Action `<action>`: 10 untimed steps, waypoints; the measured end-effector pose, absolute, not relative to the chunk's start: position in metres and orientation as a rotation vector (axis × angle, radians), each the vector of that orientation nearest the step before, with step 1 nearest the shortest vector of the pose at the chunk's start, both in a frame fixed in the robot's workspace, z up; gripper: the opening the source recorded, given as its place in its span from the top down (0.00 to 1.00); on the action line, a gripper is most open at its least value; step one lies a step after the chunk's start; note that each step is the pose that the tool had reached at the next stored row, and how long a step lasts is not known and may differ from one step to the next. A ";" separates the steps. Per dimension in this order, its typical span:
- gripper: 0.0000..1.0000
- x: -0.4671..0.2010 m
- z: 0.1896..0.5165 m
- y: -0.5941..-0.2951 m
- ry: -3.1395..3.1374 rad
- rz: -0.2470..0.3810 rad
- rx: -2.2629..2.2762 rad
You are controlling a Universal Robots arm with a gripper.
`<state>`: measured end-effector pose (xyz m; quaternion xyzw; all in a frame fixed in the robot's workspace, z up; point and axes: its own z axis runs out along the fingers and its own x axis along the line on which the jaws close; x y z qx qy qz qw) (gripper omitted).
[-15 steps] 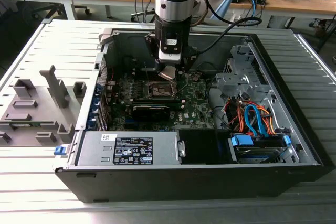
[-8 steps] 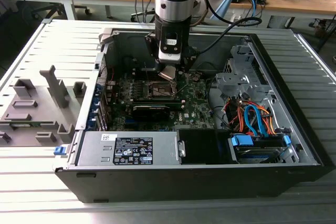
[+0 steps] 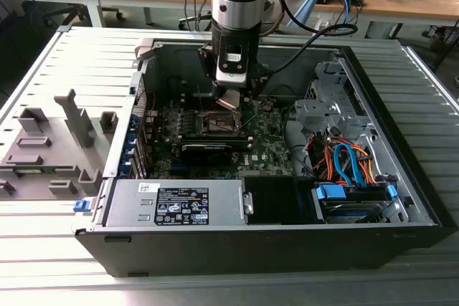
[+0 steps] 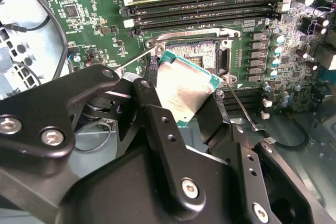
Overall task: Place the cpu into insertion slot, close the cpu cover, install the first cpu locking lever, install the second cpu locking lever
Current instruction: 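Place the cpu into insertion slot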
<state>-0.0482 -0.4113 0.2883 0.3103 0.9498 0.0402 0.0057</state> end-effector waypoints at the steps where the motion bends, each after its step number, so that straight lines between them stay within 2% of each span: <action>1: 0.46 -0.048 0.288 -0.411 2.973 0.126 0.972; 10: 0.46 -0.048 0.288 -0.411 2.968 0.126 0.985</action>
